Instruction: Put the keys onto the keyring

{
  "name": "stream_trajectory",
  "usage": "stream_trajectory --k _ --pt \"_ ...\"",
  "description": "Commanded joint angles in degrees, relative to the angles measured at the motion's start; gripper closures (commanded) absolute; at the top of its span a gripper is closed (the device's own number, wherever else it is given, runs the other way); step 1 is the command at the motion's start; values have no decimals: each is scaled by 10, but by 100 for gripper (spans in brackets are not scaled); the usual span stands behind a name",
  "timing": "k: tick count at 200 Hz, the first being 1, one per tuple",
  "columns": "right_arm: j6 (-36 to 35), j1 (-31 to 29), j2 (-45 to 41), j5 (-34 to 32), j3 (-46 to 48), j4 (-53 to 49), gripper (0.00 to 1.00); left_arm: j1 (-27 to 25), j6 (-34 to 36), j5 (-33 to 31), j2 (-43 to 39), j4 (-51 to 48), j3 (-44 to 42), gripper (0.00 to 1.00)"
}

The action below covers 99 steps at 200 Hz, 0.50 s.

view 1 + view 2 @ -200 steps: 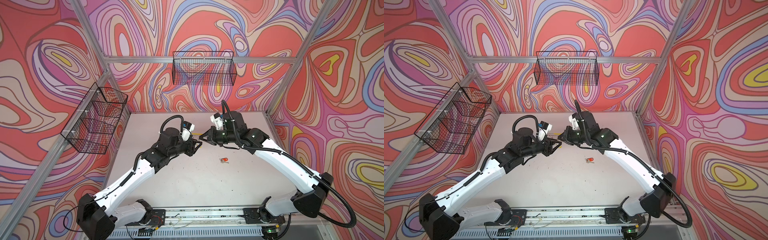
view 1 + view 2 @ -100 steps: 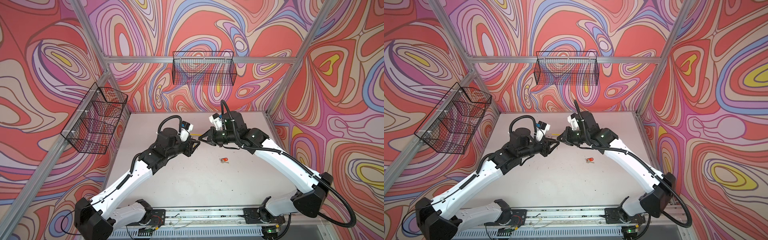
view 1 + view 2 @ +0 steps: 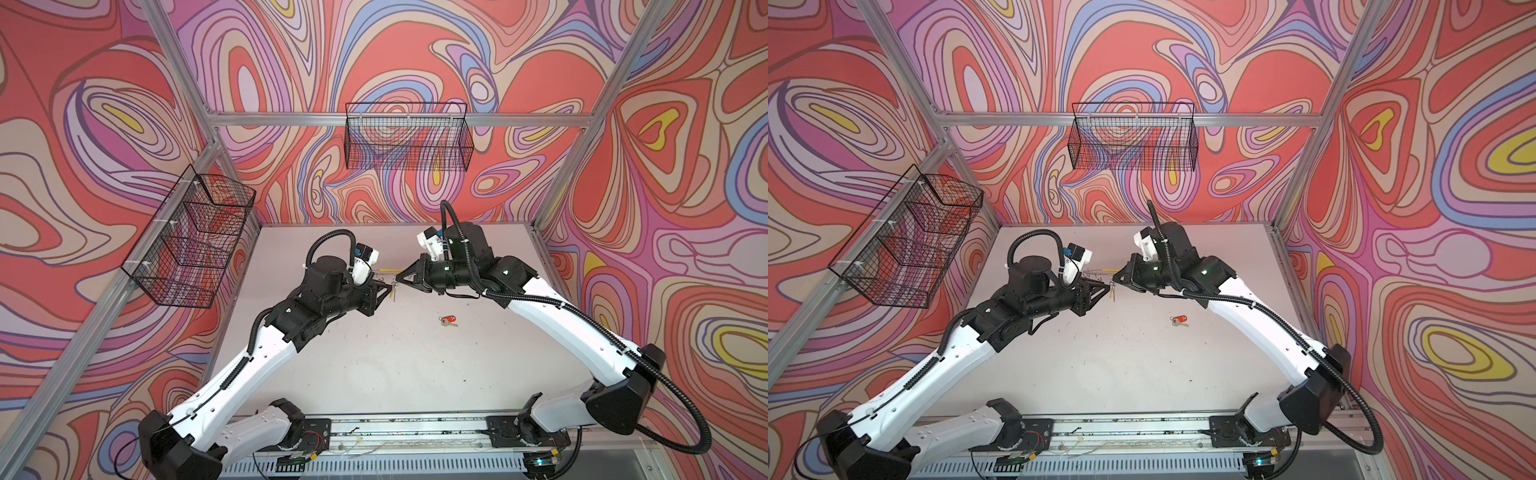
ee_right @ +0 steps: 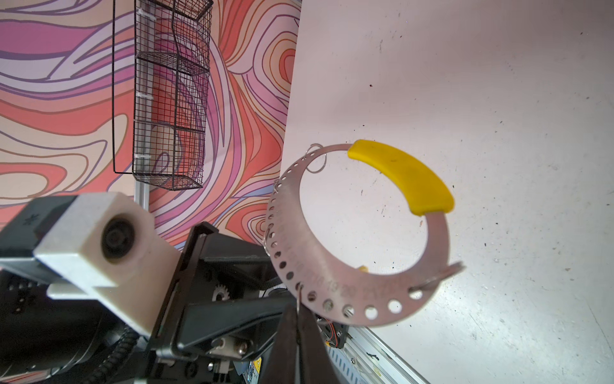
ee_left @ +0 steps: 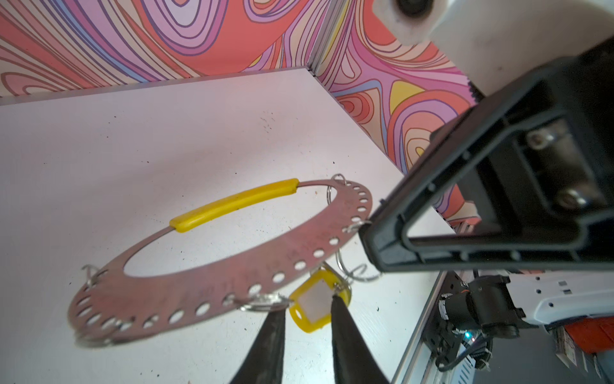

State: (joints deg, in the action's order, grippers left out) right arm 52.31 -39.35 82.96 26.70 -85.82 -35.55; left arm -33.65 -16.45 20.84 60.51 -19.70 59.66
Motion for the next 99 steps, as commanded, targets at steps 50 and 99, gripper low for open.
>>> stream_trajectory --k 50,99 --pt "58 0 6 12 -8 37 100 -65 179 -121 -59 -9 14 72" --pt "111 1 -7 17 -10 42 100 -116 373 -222 -70 146 -73 68"
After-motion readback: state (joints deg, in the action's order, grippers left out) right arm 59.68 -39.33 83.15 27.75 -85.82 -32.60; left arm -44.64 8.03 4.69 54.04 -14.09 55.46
